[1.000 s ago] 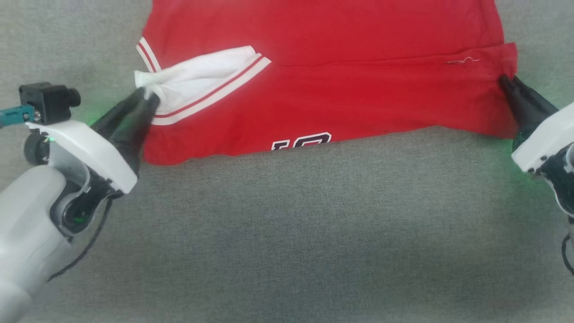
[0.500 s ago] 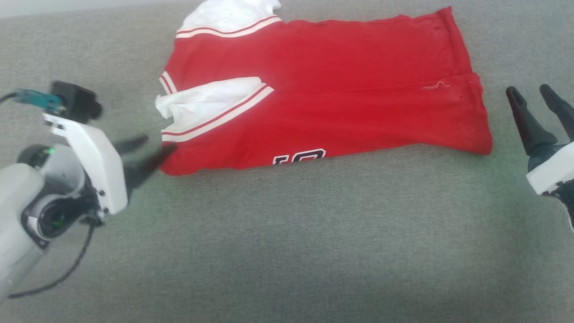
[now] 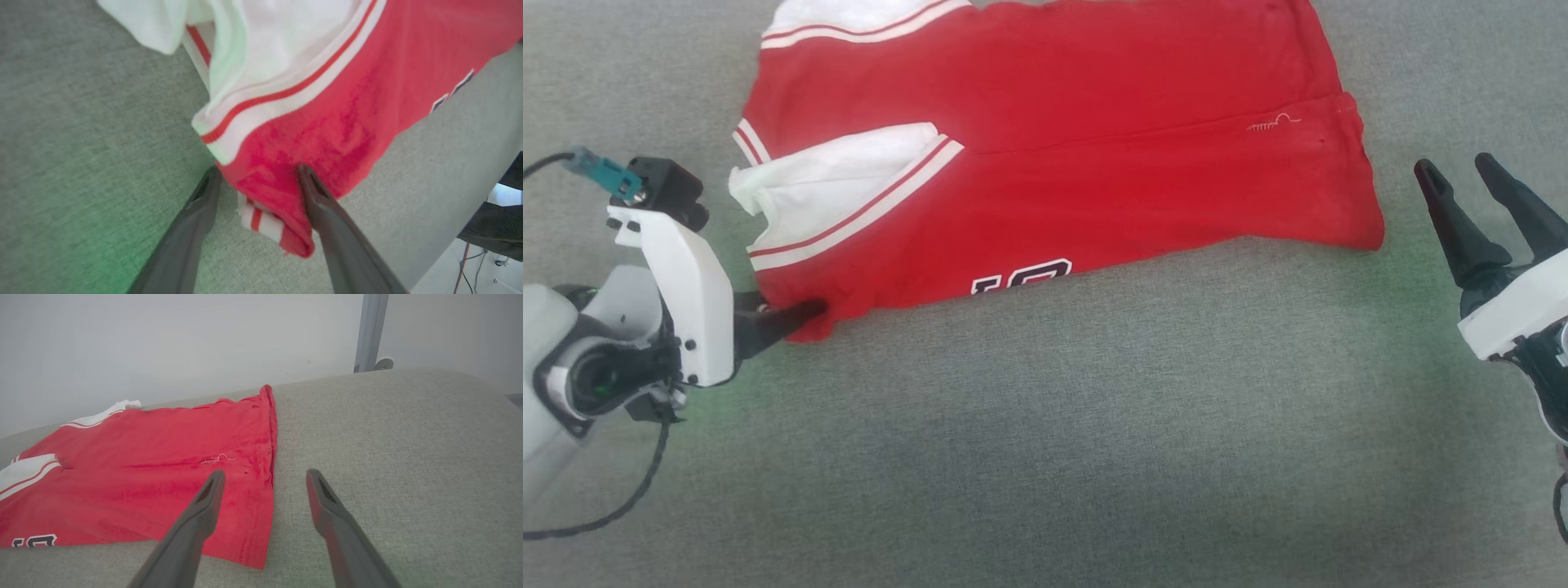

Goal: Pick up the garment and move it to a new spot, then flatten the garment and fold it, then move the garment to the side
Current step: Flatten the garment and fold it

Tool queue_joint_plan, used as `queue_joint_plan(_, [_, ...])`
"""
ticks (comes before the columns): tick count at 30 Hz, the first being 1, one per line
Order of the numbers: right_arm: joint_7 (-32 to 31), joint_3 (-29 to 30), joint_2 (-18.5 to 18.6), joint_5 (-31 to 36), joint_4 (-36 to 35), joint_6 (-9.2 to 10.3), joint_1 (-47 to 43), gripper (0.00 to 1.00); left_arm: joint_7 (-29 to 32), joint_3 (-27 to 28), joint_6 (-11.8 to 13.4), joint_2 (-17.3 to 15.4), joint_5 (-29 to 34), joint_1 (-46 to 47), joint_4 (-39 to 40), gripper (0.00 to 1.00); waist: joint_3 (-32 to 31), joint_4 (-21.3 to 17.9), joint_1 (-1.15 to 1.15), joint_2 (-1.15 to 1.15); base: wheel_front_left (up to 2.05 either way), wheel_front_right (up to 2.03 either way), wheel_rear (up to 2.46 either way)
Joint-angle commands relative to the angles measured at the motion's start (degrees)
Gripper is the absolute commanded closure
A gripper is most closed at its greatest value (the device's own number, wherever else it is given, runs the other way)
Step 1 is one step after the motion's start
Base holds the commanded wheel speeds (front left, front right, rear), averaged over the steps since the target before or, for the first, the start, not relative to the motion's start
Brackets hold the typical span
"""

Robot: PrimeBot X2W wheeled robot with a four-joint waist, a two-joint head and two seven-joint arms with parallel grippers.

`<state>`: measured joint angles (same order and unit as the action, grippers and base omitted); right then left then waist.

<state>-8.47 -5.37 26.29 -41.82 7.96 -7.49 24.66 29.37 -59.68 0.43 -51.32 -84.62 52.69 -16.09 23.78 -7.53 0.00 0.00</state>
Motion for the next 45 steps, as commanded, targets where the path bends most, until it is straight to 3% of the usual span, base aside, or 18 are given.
queue_joint_plan(1, [-0.26,0.10,-0.17,0.18,-0.15,0.00,-0.05,0.00,1.29,-1.43,-0.05,1.48,-0.22,-1.35,-1.32,0.56,0.55,-0.39,0.00,0.00,0.00,0.00,0.00])
queue_joint_plan(3, [-0.73,0.05,0.15,0.32,-0.43,0.00,0.24,0.00,1.85,-1.73,-0.63,1.76,-0.31,-1.21,-1.90,1.00,0.84,-0.45,0.00,0.00,0.00,0.00,0.00])
queue_joint_plan(8, [-4.58,-2.03,2.98,1.46,-1.50,0.00,1.28,0.00,0.85,-1.30,-2.30,3.00,-0.14,-0.58,-2.15,1.00,1.22,0.29,0.00,0.00,0.00,0.00,0.00])
queue_joint_plan(14, [-16.40,-6.03,7.21,2.17,-1.63,0.00,4.74,0.00,-0.43,-1.17,-3.65,4.83,1.31,0.79,-1.77,1.00,2.20,1.66,0.00,0.00,0.00,0.00,0.00])
queue_joint_plan(20, [-31.83,-5.97,6.29,0.98,4.42,0.00,11.37,0.00,-1.86,-0.92,-4.58,7.28,2.51,2.49,-2.27,1.00,5.05,3.77,0.00,0.00,0.00,0.00,0.00])
queue_joint_plan(24, [-38.32,-7.77,5.37,0.41,7.29,-0.01,12.58,0.00,-2.36,-1.14,-5.15,8.52,3.07,2.96,-3.18,1.00,6.18,4.90,0.00,0.00,0.00,0.00,0.00])
queue_joint_plan(25, [-39.36,-8.33,5.29,0.55,7.47,-0.01,12.65,0.04,-2.54,-1.16,-5.31,8.79,3.22,2.96,-3.50,1.00,6.29,5.11,0.00,0.00,0.00,0.00,0.00])
queue_joint_plan(26, [-39.95,-8.78,5.27,0.67,7.41,-0.01,12.73,0.51,-2.67,-1.20,-5.42,8.97,3.36,2.95,-3.82,1.00,6.34,5.27,0.00,0.00,0.00,0.00,0.00])
queue_joint_plan(29, [-39.77,-8.83,5.35,0.44,6.93,-0.01,12.47,0.99,-3.60,-1.10,-5.79,9.28,3.67,2.93,-4.68,1.00,6.11,5.74,0.00,0.00,0.00,0.00,0.00])
queue_joint_plan(38, [-37.65,-6.99,7.82,-1.25,5.42,0.00,9.45,1.00,-7.45,-0.14,-7.11,8.20,3.20,0.55,-4.59,1.00,1.68,6.75,0.00,0.00,0.00,0.00,0.00])
queue_joint_plan(45, [-37.62,-5.66,11.22,-2.37,1.03,0.00,0.56,1.00,-11.80,0.36,-7.67,4.16,1.47,-5.62,1.32,1.00,-2.47,7.61,0.00,0.00,0.00,0.00,0.00])
